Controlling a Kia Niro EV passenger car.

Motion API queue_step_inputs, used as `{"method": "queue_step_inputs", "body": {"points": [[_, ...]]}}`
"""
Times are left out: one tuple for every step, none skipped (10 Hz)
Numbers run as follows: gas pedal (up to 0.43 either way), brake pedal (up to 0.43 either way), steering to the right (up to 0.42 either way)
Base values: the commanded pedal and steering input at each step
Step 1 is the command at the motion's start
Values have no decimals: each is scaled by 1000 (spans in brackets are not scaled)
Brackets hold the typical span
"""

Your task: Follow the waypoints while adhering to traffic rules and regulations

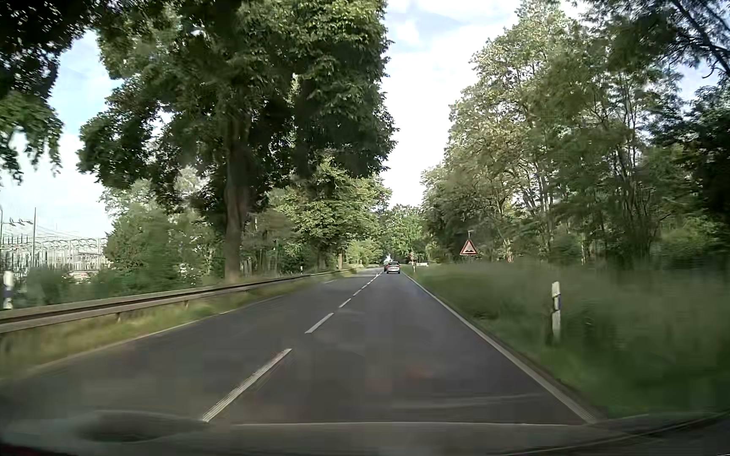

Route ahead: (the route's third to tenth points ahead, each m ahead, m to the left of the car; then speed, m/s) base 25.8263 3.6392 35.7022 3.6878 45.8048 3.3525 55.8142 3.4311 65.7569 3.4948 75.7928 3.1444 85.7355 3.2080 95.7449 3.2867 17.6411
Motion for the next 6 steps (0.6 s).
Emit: {"method": "queue_step_inputs", "body": {"points": [[130, 30, -1], [130, 30, -1], [130, 30, -1], [130, 24, -1], [130, 30, -1], [130, 30, -1]]}}
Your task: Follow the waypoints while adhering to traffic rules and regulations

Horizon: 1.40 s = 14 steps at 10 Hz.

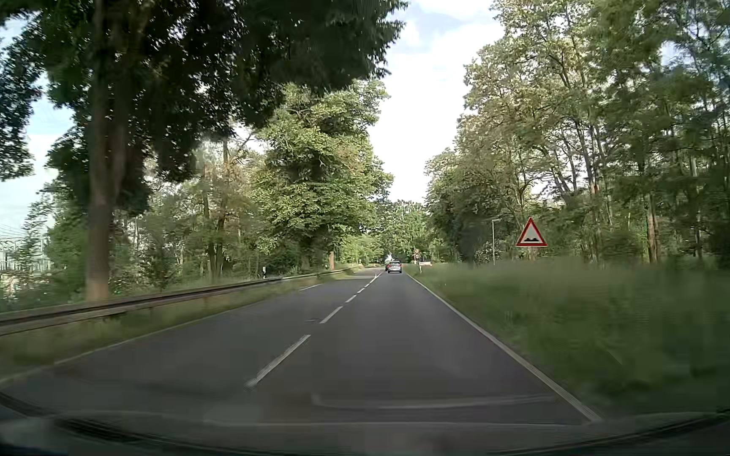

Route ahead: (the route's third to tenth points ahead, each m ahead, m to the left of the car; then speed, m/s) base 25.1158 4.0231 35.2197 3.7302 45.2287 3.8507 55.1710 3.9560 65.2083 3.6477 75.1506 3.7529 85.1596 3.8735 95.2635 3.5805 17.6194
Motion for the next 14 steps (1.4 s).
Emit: {"method": "queue_step_inputs", "body": {"points": [[130, 30, -1], [130, 30, -1], [130, 30, -1], [130, 30, -1], [130, 30, 0], [130, 30, 0], [130, 30, 0], [130, 30, 0], [130, 30, 0], [130, 30, 0], [130, 30, 0], [130, 30, 0], [130, 30, 0], [130, 30, 0]]}}
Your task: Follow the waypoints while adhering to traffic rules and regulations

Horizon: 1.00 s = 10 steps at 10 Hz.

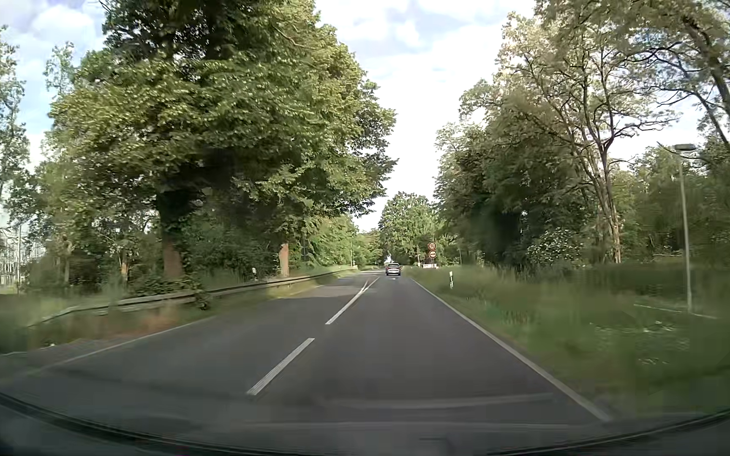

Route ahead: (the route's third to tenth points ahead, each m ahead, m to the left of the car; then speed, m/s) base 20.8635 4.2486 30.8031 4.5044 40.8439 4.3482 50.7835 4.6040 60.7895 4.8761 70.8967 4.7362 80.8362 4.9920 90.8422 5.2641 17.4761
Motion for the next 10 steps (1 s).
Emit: {"method": "queue_step_inputs", "body": {"points": [[130, 30, 0], [130, 30, 0], [130, 30, 0], [130, 24, 0], [130, 30, 0], [130, 30, 0], [130, 30, 0], [130, 30, 0], [130, 30, 0], [130, 30, 0]]}}
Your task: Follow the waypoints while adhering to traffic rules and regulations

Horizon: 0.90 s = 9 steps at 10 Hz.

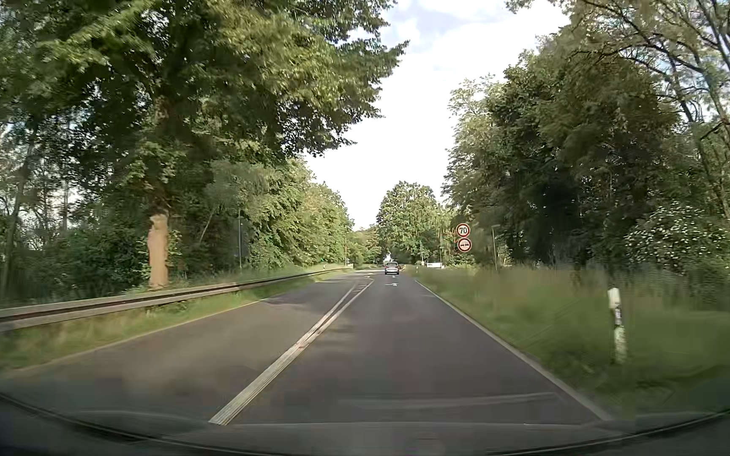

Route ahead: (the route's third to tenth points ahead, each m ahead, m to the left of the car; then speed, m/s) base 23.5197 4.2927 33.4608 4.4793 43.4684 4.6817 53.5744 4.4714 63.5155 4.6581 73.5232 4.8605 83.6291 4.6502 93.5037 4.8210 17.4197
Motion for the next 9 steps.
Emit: {"method": "queue_step_inputs", "body": {"points": [[130, 30, 0], [130, 30, 0], [130, 30, 0], [130, 30, 0], [130, 30, 0], [130, 30, 0], [130, 30, 0], [130, 30, 0], [130, 30, 0]]}}
